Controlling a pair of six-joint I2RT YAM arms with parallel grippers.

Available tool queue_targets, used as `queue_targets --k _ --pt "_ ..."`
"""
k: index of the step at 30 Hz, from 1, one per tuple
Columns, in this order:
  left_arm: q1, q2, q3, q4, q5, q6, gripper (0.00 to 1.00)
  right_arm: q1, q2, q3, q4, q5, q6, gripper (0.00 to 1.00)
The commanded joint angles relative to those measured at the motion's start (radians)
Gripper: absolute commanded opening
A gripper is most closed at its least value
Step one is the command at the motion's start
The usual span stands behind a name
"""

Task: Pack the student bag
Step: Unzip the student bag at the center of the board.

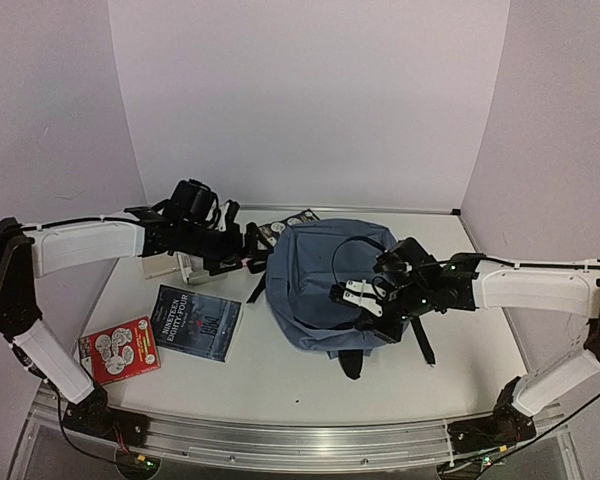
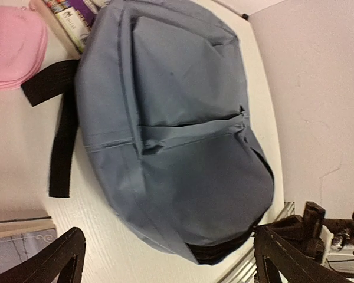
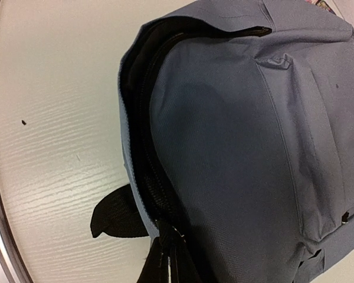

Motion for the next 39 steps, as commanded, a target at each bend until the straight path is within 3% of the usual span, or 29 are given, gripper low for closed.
queue_targets --k 1,9,16,21,26,29,35,39 --pt "-0.093 -0.022 -0.035 0.043 0.007 -0.036 1.0 0.003 0.038 0.082 0.02 -0.037 0.044 0.0" --pt "-0.349 0.103 -0.071 0.194 -0.129 -0.368 1.0 0.003 0.036 0.087 0.018 -0.032 0.034 0.0" --pt "-0.404 0.136 -0.073 0.202 -0.225 -0.507 0.93 0.003 0.04 0.091 0.021 -0.034 0.023 0.0" --pt "-0.423 0.055 -0.142 0.169 -0.322 -0.605 0.87 0.002 0.031 0.079 0.021 -0.034 0.017 0.0" --pt "-0.426 0.111 -0.116 0.166 -0.317 -0.644 0.8 0.003 0.018 0.067 0.029 -0.049 0.015 0.0" --pt "-0.425 0.166 -0.123 0.227 -0.289 -0.671 0.65 0.003 0.013 0.057 0.029 -0.053 0.011 0.0" --pt "-0.359 0.091 -0.206 0.248 -0.298 -0.685 0.04 0.003 -0.068 -0.007 0.015 0.023 -0.018 0.0" --pt "-0.263 0.011 -0.235 0.196 -0.268 -0.644 0.0 -0.002 -0.15 -0.076 -0.016 0.101 -0.051 0.0"
